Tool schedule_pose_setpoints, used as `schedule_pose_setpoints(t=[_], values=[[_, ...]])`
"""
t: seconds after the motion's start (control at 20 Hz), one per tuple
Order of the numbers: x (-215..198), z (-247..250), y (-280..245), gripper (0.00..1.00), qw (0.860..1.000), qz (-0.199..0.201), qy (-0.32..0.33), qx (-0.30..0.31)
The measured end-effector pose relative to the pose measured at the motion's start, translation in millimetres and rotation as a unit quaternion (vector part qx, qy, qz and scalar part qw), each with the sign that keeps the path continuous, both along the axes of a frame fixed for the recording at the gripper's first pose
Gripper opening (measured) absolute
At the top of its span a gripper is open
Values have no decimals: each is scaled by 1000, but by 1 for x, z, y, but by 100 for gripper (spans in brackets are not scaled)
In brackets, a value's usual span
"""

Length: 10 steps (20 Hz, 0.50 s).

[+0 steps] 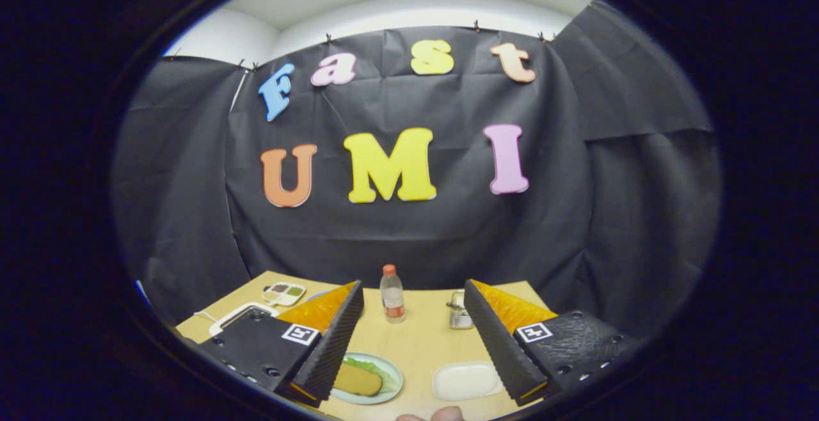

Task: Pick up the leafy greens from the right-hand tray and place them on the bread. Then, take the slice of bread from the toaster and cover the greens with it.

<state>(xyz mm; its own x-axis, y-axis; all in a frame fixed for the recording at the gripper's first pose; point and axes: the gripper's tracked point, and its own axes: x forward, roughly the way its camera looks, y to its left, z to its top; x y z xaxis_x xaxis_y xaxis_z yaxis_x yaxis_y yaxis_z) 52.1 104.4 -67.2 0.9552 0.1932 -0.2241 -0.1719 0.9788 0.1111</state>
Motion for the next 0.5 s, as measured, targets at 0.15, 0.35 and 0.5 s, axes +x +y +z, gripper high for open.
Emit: schedule_pose_setpoints(t=[0.15,0.35,0.5], values=[[-21,38,-18,96,1000,-11,-23,10],[-41,65,-47,96,999,-31,-41,9],[-61,80,-56,96,998,-35,-45,25]])
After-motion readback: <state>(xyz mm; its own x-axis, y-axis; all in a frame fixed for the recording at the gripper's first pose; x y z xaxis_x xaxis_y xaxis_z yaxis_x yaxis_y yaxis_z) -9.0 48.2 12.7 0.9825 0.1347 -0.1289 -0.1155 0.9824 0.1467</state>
